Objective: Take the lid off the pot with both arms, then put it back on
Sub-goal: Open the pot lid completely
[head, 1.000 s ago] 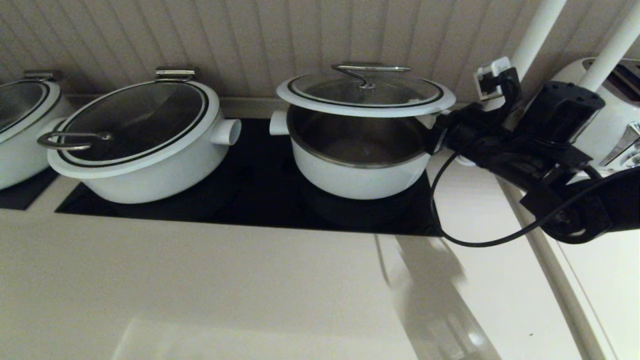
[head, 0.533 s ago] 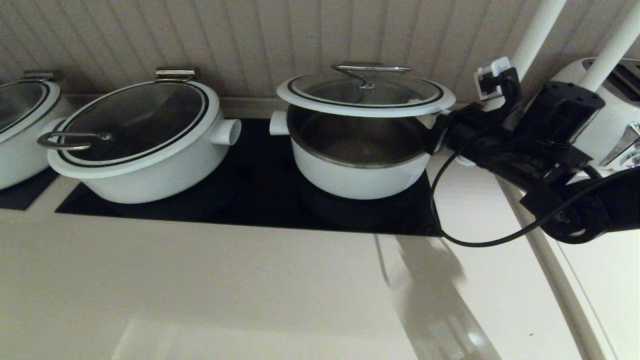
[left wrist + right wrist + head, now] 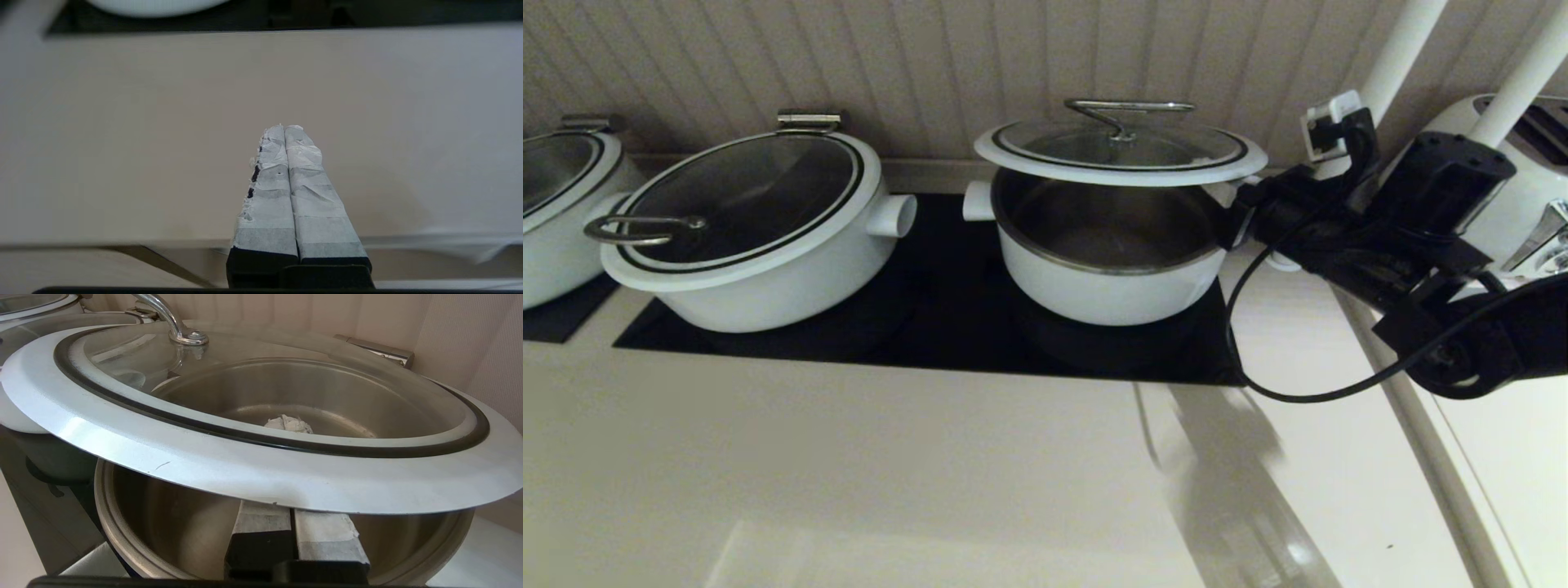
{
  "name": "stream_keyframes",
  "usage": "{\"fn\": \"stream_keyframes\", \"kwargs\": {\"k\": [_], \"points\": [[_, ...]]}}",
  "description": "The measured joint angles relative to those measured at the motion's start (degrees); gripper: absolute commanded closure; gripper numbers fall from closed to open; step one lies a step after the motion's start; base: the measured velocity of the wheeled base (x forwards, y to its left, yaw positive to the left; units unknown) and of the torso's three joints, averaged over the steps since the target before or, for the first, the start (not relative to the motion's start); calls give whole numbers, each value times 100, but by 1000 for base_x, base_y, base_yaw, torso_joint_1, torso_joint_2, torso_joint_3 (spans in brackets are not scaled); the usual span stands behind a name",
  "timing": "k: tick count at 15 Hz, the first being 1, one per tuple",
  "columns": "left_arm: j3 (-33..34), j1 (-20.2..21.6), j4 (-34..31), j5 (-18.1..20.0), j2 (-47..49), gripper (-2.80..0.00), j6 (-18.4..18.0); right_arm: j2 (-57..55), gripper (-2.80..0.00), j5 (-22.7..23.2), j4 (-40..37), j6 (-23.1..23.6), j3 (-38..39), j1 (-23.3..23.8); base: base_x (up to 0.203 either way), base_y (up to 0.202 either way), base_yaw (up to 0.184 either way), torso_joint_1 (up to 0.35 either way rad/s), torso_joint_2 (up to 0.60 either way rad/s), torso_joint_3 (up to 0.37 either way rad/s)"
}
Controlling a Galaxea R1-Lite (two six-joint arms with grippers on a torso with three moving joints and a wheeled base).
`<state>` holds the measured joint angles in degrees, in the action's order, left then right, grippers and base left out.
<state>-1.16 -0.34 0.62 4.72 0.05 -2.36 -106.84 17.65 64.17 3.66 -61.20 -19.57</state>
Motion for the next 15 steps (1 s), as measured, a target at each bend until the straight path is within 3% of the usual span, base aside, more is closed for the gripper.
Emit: {"fn": "stream_keyframes", "kwargs": {"k": [3, 4, 6, 8, 11, 15], "points": [[51, -2, -16, -59, 0, 0, -1001, -9, 0, -2, 23, -1, 12, -6, 0, 0, 0, 0, 0, 0], [80, -2, -16, -82, 0, 0, -1199, -11, 0, -1, 27, 0, 12, -6, 0, 0, 0, 0, 0, 0], [106, -2, -18, -90, 0, 0, -1210, -11, 0, -1, 27, 0, 17, -6, 0, 0, 0, 0, 0, 0], [111, -2, -13, -102, 0, 0, -1033, -13, 0, 4, 25, 0, 21, -9, 0, 0, 0, 0, 0, 0], [116, -4, -32, -266, 0, 0, -166, -27, 0, 6, 30, 0, 23, -9, 0, 0, 0, 0, 0, 0], [116, -2, -33, -349, 0, 0, 104, -51, 0, 4, 71, 0, 23, -6, 0, 0, 0, 0, 0, 0]]}}
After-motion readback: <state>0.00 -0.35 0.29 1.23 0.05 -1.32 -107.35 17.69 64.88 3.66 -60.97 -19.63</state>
